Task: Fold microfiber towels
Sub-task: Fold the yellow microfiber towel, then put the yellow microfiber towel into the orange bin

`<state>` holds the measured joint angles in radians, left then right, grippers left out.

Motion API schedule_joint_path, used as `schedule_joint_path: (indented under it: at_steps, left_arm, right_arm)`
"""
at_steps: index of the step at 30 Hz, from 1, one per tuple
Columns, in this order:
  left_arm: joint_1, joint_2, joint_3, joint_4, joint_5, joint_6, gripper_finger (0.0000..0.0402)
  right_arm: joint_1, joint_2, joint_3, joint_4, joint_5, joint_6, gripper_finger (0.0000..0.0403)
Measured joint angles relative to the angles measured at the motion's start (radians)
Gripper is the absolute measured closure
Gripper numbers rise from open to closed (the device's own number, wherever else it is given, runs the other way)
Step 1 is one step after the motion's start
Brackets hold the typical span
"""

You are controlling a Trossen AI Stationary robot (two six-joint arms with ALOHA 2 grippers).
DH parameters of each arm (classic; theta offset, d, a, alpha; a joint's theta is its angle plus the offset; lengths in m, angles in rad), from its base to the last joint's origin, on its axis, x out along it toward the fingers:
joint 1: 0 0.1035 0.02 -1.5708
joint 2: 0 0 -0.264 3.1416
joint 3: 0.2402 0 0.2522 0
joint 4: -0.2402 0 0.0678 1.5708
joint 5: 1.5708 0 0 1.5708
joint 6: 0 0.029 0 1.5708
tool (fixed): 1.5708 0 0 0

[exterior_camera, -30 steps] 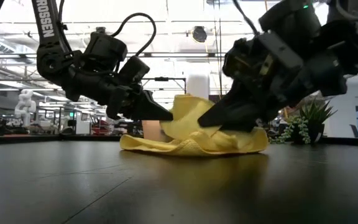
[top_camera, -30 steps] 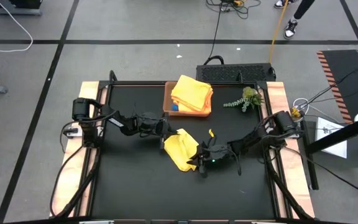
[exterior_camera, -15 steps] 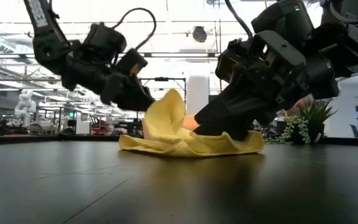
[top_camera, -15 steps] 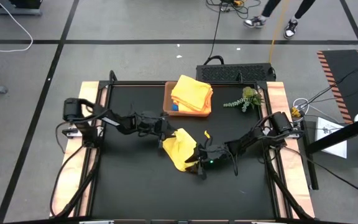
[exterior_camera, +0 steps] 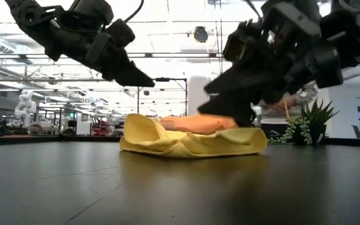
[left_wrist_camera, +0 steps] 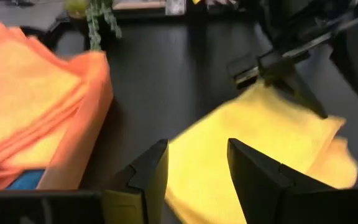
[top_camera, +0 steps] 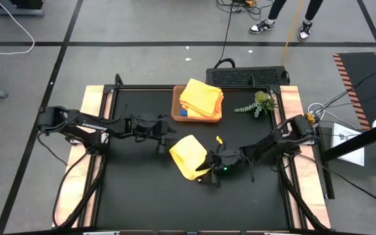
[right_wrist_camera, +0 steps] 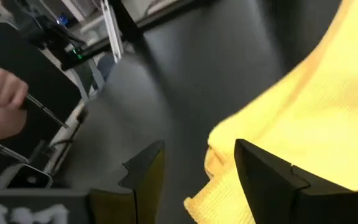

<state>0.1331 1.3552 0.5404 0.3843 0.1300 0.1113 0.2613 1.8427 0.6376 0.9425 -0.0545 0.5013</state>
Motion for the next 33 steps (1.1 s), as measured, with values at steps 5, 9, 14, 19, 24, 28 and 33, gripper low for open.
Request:
schedule_joint_path:
  at_steps: [5, 9, 14, 19, 24, 28, 33]
  left_arm:
    - [-0.010, 0.038, 0.002, 0.040, 0.000, -0.050, 0.0233]
    - [-0.018, 0.095, 0.001, 0.056, 0.011, -0.100, 0.0233]
    - [-0.045, 0.176, 0.001, 0.146, 0.039, -0.117, 0.0233]
    - [-0.058, 0.214, 0.008, 0.212, 0.055, -0.117, 0.0233]
    - [-0.061, 0.213, 0.007, 0.223, 0.056, -0.117, 0.0233]
    - [-0.062, 0.213, 0.007, 0.243, 0.056, -0.116, 0.0233]
    - [-0.062, 0.213, 0.007, 0.248, 0.060, -0.117, 0.0233]
  right_arm:
    - [0.000, -0.158, -0.096, -0.014, 0.131, 0.011, 0.0218]
    - [-0.003, -0.276, -0.181, -0.128, 0.277, 0.100, 0.0218]
    - [-0.038, -0.271, -0.214, -0.245, 0.294, 0.217, 0.0214]
    - [-0.073, -0.177, -0.181, -0.243, 0.208, 0.251, 0.0193]
    - [-0.097, -0.083, -0.146, -0.219, 0.162, 0.268, 0.0167]
    - [-0.098, -0.063, -0.136, -0.222, 0.151, 0.234, 0.0166]
    - [-0.100, -0.075, -0.138, -0.233, 0.114, 0.172, 0.0220]
